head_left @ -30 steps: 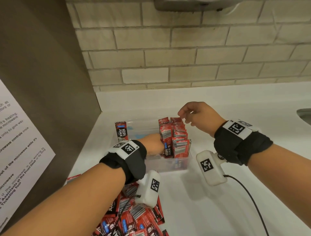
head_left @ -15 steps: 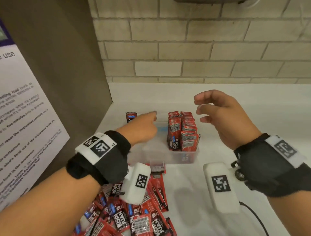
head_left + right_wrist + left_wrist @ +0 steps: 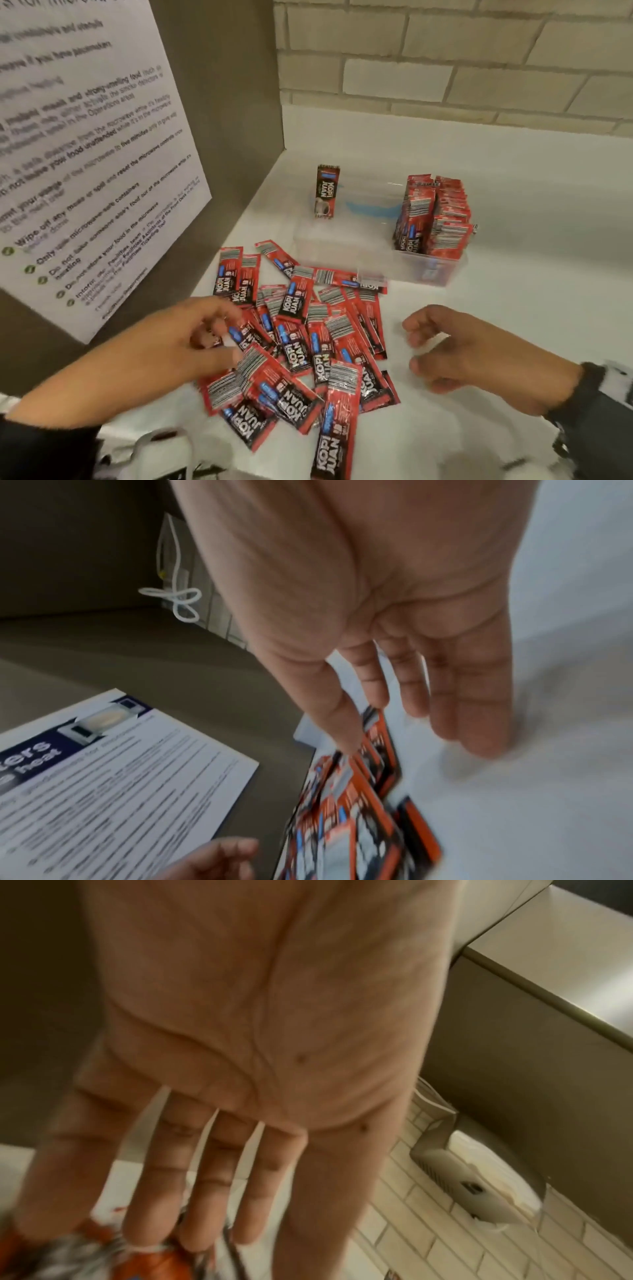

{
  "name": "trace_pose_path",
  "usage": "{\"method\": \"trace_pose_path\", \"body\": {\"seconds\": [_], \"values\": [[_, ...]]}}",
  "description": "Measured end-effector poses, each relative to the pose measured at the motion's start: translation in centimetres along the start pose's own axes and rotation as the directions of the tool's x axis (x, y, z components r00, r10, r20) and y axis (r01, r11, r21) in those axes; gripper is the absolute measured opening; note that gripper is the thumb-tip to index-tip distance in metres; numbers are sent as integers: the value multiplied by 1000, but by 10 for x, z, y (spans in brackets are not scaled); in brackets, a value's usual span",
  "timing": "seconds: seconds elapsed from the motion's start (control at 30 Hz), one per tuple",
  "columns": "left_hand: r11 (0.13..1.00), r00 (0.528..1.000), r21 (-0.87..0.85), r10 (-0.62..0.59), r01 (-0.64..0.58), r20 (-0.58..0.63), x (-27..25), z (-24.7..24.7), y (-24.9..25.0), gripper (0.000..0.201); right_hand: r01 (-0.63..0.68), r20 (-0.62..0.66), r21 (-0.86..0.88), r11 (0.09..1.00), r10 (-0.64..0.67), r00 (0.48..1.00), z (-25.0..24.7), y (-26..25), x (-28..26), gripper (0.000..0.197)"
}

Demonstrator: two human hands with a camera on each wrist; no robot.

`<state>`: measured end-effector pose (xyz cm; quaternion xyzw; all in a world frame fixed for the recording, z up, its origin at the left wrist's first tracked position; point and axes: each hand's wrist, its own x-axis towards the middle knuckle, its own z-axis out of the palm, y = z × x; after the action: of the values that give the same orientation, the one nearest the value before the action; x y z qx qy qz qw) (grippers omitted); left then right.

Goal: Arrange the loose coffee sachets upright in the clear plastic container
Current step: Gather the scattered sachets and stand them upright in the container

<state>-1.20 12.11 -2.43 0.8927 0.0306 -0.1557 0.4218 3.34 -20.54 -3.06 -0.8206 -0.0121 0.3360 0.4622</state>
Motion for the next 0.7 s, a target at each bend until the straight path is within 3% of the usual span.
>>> {"method": "trace_pose_path", "body": {"seconds": [0.07, 0.13, 0.23, 0.3, 0.4, 0.57, 0.63, 0.7], "values": [[998, 998, 63, -18, 14, 66, -10, 5, -11, 67, 70, 68, -233, 970, -55, 996, 10, 0, -8, 53], [992, 997, 123, -25, 15, 74, -13, 11, -20, 77, 258, 175, -462, 849, -198, 964, 23, -3, -17, 55], [983, 999, 182, 3, -12, 53, -14, 15, -23, 57, 546, 365, -537, 643, -406, 838, 44, -8, -19, 54], [980, 997, 198, 15, -29, 74, -14, 17, -27, 51, 581, 434, -569, 582, -387, 813, 52, -12, -16, 46], [984, 994, 169, 41, -58, 103, -10, 21, -31, 55, 543, 436, -602, 585, -329, 837, 50, -19, -6, 42], [987, 991, 99, 123, -129, 59, 2, 31, -30, 54, 464, 302, -605, 647, -353, 886, 40, -23, 5, 40], [985, 985, 20, 169, -170, 41, 1, 31, -27, 55, 412, 187, -537, 737, -372, 909, 37, -21, 5, 41], [981, 980, -21, 192, -194, -58, 0, 30, -30, 56, 302, 32, -454, 838, -323, 946, 31, -18, 3, 41]]}}
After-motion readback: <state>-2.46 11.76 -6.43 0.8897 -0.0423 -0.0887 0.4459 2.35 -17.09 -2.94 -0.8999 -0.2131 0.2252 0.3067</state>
